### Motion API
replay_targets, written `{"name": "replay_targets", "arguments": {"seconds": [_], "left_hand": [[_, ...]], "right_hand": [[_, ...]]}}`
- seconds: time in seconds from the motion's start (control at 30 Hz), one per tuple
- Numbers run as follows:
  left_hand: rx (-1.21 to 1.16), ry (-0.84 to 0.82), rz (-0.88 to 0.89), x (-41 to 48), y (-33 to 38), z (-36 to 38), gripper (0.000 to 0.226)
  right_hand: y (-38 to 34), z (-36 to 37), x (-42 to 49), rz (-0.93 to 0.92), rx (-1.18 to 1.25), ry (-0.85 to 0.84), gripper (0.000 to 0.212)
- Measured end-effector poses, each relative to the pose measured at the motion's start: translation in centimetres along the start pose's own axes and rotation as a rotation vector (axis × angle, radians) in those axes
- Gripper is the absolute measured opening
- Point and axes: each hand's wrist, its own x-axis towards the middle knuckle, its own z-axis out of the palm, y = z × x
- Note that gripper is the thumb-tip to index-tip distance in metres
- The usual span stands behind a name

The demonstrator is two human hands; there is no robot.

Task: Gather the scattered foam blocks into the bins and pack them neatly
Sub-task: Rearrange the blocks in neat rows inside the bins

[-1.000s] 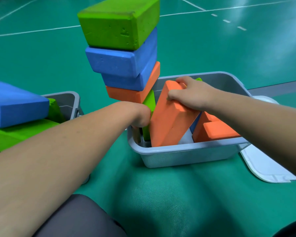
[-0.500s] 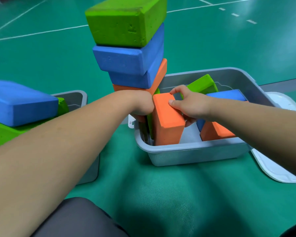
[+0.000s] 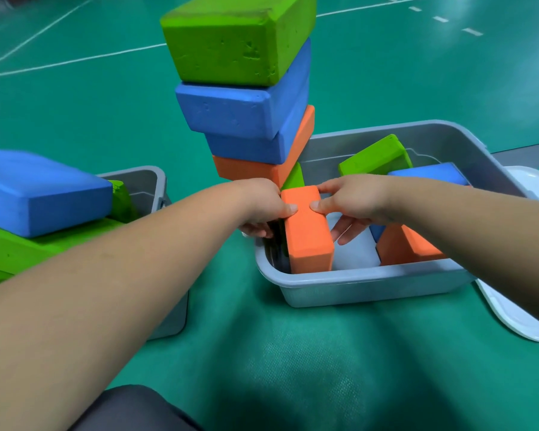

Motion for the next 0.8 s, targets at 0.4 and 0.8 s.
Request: {"name": "replay_targets", "arguments": {"seconds": [0.4,0.8], "left_hand": [[-0.084,-0.133,0.055,0.9,-1.2,-0.8,0.034],[0.318,-0.006,0.089,1.5,0.4,0.9,0.070]], "right_hand": [[-0.3,0.3,1.2,0.053,-0.070,-0.044,0.026],[-0.3,1.5,3.1,0.146,-0.172,-0.025,0.037]]}}
